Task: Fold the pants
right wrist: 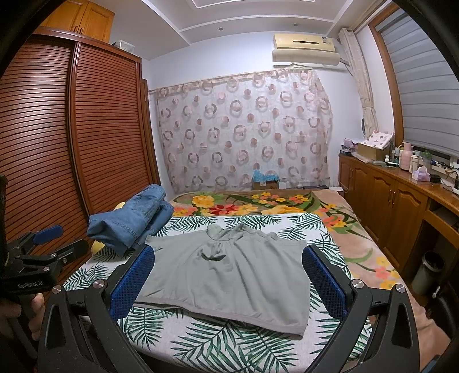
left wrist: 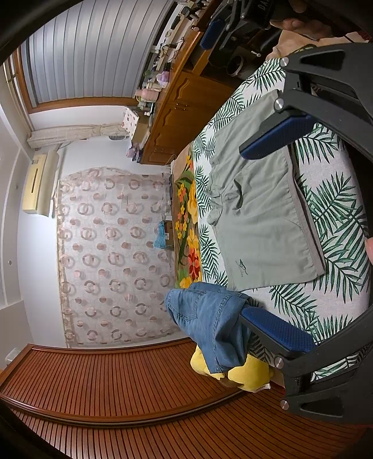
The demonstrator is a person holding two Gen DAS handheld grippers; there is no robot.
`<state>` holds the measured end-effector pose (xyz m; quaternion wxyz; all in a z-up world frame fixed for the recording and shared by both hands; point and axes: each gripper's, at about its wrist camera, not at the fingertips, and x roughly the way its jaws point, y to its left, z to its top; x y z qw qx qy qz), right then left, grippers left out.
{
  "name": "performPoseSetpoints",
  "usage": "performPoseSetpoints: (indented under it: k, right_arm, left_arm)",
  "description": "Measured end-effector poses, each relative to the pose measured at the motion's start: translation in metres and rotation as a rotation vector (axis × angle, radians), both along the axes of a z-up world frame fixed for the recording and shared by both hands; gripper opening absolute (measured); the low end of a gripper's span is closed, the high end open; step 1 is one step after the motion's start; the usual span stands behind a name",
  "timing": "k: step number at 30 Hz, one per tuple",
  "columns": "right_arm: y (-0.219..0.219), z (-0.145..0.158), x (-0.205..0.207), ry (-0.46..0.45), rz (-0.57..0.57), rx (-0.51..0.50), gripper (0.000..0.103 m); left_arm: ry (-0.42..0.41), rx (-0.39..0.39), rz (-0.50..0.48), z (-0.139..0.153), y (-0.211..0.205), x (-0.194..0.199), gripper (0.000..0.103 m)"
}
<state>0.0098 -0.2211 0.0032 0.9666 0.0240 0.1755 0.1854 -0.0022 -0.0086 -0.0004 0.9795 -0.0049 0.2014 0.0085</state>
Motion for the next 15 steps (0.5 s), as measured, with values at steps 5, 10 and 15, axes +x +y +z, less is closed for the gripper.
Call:
performPoseSetpoints:
  k: [5,10,15]
  right_arm:
    - [-0.0006,0.0002,-0.0003,-0.002,0.001,0.001,0.103]
    - [-0.001,0.0003,0.0001,-0.002,0.002,0.001,0.103]
    - [-0.0021,0.0007,0.0,-0.001,0.001,0.004,0.103]
  left_arm:
    - [0.0,0.0,0.0,0.0,-0.0004,-0.0001,0.103]
    - [0.0,-0.001,0.0,0.0008,0.004,-0.0005,0.103]
    - [-0.004,-0.003,-0.005,-0.0015,0.0009,-0.0002,0.103]
